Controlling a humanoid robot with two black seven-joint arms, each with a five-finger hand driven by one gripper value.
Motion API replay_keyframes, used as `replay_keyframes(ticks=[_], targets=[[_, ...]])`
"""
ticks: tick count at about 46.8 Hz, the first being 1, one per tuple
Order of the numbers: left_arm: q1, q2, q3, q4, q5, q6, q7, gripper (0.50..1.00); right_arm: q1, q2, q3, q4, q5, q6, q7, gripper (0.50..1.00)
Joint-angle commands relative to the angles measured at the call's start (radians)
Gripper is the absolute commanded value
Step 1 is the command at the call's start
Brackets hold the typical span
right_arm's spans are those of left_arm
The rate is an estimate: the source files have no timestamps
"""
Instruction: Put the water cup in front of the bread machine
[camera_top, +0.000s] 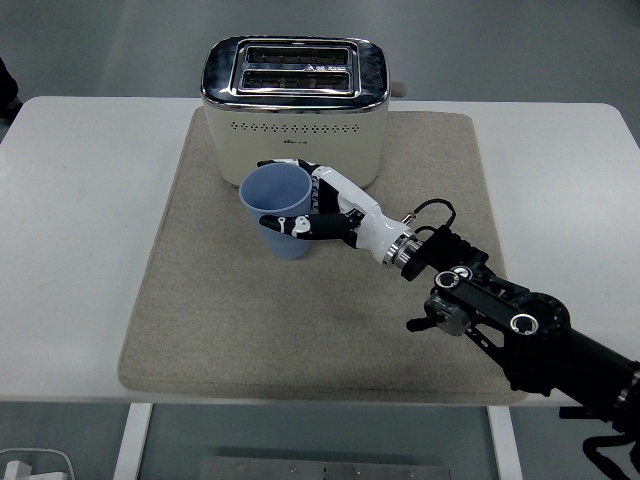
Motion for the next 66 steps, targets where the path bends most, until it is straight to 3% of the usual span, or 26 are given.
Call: replay_keyframes(ticks=[1, 38, 42, 50, 56, 66], targets=[[0.0, 0.0, -0.002, 0.0, 0.0, 0.0, 0.0, 1.0, 0.008, 0.0, -0.01, -0.013, 0.0, -0.012, 0.0, 0.515], [0.0, 0.0, -0.002, 0.0, 0.0, 0.0, 0.0, 1.0, 0.022, 0.0, -0.03, -0.042, 0.006, -0.069, 0.008, 0.535], [0.0, 0.0, 0.0, 0.0, 0.0, 0.0, 0.0, 1.0, 0.021, 0.0, -0.03, -0.041, 0.008, -0.069, 0.009, 0.562], [-0.001, 0.0, 0.0, 0.0, 0.0, 0.0, 0.0, 1.0, 0.014, 0.0, -0.029, -0.041, 0.017, -0.067, 0.009, 0.686], [-0.001, 0.0, 0.0, 0.0, 0.0, 0.0, 0.0, 1.0, 0.01, 0.0, -0.029, -0.041, 0.018, -0.067, 0.009, 0.735], [-0.001, 0.0, 0.0, 0.0, 0.0, 0.0, 0.0, 1.0, -0.009, 0.0, -0.027, -0.041, 0.018, -0.069, 0.011, 0.754]])
